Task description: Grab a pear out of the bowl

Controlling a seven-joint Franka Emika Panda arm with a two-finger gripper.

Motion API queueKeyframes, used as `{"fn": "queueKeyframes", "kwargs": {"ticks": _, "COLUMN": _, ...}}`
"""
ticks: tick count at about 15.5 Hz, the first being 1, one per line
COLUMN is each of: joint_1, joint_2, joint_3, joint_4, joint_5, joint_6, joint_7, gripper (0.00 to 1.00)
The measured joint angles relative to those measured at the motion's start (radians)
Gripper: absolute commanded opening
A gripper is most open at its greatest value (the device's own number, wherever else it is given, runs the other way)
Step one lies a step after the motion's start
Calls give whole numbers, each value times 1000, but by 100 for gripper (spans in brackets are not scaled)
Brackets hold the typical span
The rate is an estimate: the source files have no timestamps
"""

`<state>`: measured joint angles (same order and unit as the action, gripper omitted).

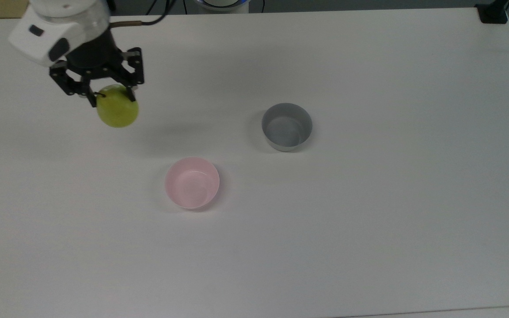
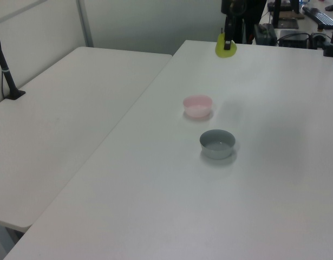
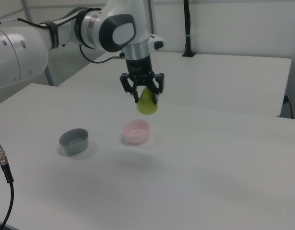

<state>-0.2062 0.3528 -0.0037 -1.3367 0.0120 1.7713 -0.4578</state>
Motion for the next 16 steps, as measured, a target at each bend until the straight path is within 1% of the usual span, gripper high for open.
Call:
{"fn": "queueKeyframes", "kwargs": {"ticks": 2, "joint_1": -36, "joint_2": 4, "joint_3": -2, "joint_4": 0, "joint_5": 21, "joint_6": 42, "joint_7": -32, "gripper": 0}}
{"fn": "queueKeyframes", "kwargs": {"ticks": 5, "joint_1": -66, "joint_2": 29, "joint_3": -3, "joint_4": -1, "joint_5": 37, "joint_6": 115, "joint_7": -37, "gripper": 0}}
{"fn": "queueKeyframes", "kwargs": {"ticks": 9, "joint_1": -86, "joint_2": 98, "joint_3": -5, "joint_4": -6, "joint_5": 56, "joint_6": 233, "joint_7": -38, "gripper": 0}}
{"fn": "queueKeyframes", "kwargs": {"ticks": 13, "joint_1": -94, "joint_2": 167, "joint_3": -5, "joint_4": -22, "joint_5": 57, "joint_6": 360, "joint_7": -38, "gripper": 0}}
{"fn": "queueKeyframes", "kwargs": {"ticks": 16, "joint_1": -113, "joint_2": 202, "joint_3": -6, "joint_4": -34, "joint_5": 69, "joint_6": 408, "joint_7": -37, "gripper": 0}}
